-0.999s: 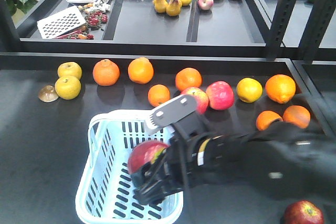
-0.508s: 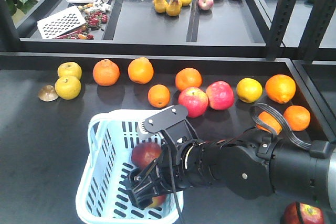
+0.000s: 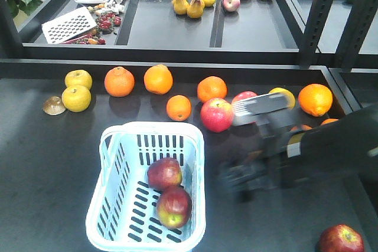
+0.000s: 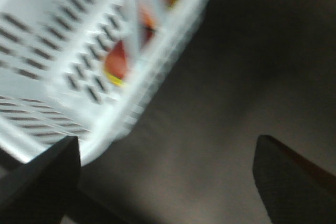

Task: Pick three apples into basket with both arms
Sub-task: 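Reach the right gripper to a third red apple near the robot and grasp it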

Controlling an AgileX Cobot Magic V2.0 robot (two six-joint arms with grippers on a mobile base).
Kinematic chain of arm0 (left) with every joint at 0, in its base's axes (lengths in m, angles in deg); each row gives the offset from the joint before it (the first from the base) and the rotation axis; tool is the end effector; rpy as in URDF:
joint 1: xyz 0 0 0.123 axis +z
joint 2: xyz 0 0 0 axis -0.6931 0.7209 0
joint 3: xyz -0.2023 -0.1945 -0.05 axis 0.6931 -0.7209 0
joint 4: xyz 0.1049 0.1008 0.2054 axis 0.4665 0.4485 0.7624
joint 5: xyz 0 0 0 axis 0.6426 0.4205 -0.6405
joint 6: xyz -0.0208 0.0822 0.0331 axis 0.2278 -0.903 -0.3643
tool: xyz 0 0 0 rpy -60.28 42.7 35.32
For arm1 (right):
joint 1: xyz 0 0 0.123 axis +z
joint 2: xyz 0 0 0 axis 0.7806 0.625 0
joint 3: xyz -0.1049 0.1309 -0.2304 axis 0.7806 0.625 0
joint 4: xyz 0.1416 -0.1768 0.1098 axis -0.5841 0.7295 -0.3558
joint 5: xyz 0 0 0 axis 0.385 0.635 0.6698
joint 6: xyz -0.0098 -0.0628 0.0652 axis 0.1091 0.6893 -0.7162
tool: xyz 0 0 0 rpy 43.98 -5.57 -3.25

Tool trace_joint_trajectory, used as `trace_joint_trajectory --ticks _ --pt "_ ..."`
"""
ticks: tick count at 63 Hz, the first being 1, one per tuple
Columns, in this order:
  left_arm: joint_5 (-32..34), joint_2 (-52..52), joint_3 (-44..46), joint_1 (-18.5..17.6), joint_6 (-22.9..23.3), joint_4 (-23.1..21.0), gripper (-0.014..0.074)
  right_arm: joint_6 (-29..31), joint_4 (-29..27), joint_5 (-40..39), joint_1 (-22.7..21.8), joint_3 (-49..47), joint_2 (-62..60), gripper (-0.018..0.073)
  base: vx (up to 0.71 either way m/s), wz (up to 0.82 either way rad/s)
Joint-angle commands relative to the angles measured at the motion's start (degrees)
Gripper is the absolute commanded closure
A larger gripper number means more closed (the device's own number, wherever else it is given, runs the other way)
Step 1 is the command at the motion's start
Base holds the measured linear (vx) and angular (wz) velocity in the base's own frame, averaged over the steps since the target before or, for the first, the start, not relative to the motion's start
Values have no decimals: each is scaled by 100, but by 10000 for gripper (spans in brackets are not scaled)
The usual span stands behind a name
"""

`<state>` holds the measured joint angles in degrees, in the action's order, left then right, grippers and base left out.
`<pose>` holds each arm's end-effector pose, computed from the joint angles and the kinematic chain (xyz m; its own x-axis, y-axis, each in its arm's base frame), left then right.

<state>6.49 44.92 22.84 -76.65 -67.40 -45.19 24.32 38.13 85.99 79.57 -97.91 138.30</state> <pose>0.0698 0.0033 0.4010 -0.1930 0.2540 -0.9478 0.1465 0.9626 0.2281 0.2271 0.1308 0.2654 -0.8051 -0.3169 -0.5014 -0.4300 0.8941 0.1254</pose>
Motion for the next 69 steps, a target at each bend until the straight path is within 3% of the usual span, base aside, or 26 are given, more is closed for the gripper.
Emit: trace_joint_trajectory --ticks 1,13,29,69 --pt "312 63 164 -22 65 158 11 -160 578 494 -644 -148 -251 -66 0 0" --pt "312 63 164 -22 65 158 11 -155 1054 791 -1820 114 -251 -64 0 0" --pt "312 63 164 -22 65 158 11 -150 1079 478 -2830 776 -251 -64 0 0" --pt "312 63 164 -22 65 158 11 42 1186 284 -2894 790 1382 -61 0 0"
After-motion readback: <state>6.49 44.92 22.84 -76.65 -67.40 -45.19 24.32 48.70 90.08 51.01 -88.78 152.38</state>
